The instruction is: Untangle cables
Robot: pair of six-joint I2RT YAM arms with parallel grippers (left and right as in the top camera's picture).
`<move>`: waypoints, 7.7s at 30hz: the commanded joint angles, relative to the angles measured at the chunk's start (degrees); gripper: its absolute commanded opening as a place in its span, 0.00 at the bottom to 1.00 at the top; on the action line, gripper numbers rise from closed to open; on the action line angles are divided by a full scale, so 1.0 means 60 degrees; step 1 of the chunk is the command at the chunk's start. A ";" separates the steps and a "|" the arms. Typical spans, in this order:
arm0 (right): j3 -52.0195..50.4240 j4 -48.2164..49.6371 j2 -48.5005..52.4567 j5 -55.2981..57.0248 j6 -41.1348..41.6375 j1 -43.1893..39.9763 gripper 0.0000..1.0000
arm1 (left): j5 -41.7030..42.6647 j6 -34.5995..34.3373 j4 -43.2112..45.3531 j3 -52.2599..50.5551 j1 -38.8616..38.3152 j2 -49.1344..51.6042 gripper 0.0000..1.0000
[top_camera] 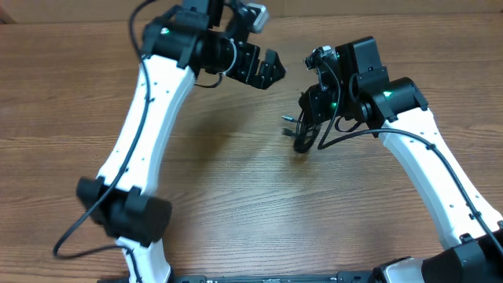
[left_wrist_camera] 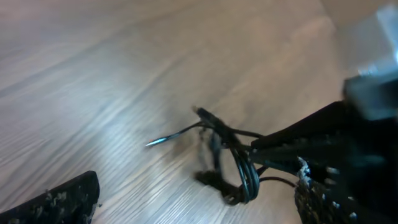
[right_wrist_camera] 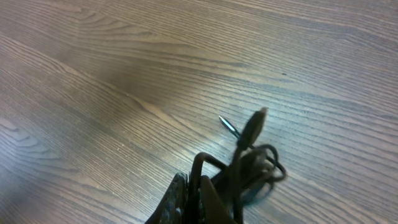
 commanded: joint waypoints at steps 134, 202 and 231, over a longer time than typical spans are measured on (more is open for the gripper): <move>0.1989 0.1756 -0.2459 -0.1118 -0.0754 0.0109 0.04 | -0.1341 -0.0969 -0.1399 0.0095 0.0251 0.1898 0.04; 0.1672 -0.1075 0.3093 -0.0725 1.0947 0.0270 0.20 | -0.7016 -0.4302 -0.4448 0.4594 -0.1005 0.1818 1.00; 0.1672 -0.0820 0.5410 0.0375 1.5067 0.1628 0.24 | -0.6772 -0.4142 -0.4980 0.4594 -0.1002 0.1818 1.00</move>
